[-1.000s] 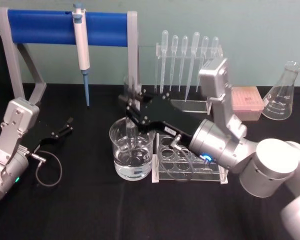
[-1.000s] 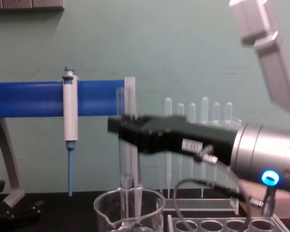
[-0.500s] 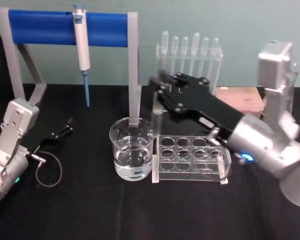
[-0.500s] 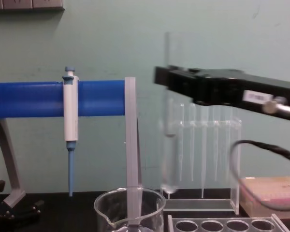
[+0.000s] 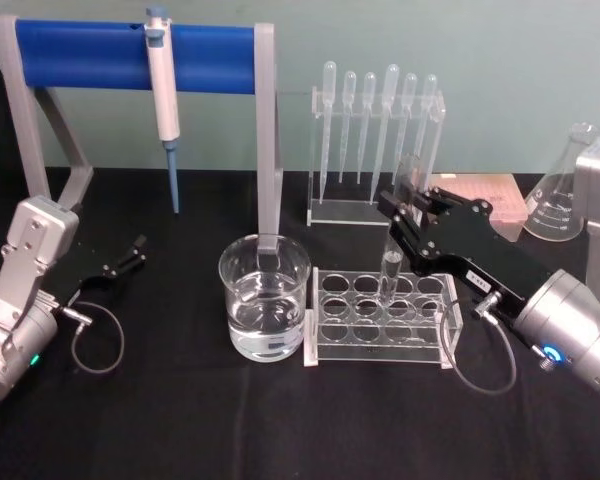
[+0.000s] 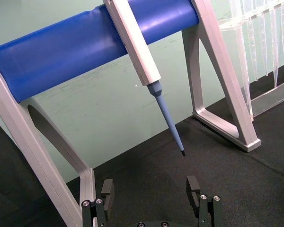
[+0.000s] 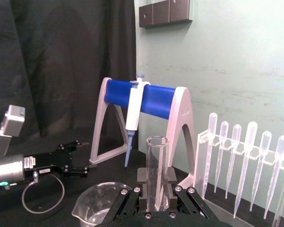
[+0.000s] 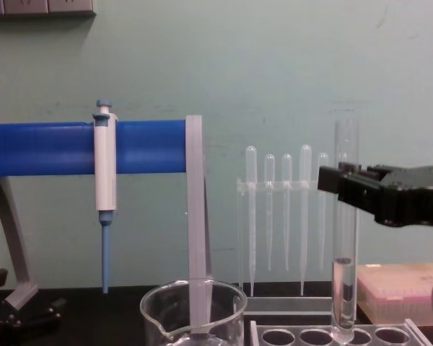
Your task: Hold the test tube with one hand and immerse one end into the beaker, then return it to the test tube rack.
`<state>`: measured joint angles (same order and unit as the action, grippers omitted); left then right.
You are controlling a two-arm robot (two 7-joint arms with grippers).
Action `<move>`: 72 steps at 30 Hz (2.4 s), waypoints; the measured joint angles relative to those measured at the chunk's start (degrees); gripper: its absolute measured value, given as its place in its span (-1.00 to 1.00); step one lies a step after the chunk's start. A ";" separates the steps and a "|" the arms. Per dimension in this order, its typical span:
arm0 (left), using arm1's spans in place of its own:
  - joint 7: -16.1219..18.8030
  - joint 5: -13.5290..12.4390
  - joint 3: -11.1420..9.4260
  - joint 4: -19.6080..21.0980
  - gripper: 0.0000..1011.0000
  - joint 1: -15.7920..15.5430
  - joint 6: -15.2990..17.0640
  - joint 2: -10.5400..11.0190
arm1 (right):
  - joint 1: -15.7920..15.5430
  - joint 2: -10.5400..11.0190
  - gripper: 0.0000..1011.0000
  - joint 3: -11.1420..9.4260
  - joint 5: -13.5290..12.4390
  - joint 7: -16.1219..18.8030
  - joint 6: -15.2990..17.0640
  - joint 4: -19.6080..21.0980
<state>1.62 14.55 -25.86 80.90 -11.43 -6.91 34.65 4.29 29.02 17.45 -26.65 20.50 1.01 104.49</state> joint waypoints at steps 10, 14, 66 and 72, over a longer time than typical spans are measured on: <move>0.00 0.00 0.00 0.00 0.98 0.00 0.00 0.00 | 2.55 -2.37 -0.56 1.14 0.89 2.07 -1.43 -5.09; 0.00 0.00 0.00 0.00 0.98 0.00 0.00 0.00 | 3.48 -2.99 -0.56 1.89 1.50 2.66 -1.76 -6.46; 0.00 0.00 0.00 0.00 0.98 0.00 0.00 0.00 | -10.79 -0.62 0.87 -3.88 6.93 -7.47 5.69 0.54; 0.00 0.00 0.00 0.00 0.98 0.00 0.00 0.00 | -12.22 -3.16 0.98 -7.90 8.75 -12.79 1.86 -3.28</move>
<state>1.62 14.55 -25.86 80.90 -11.43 -6.91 34.65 -7.93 25.87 9.55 -17.90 7.71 2.87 101.21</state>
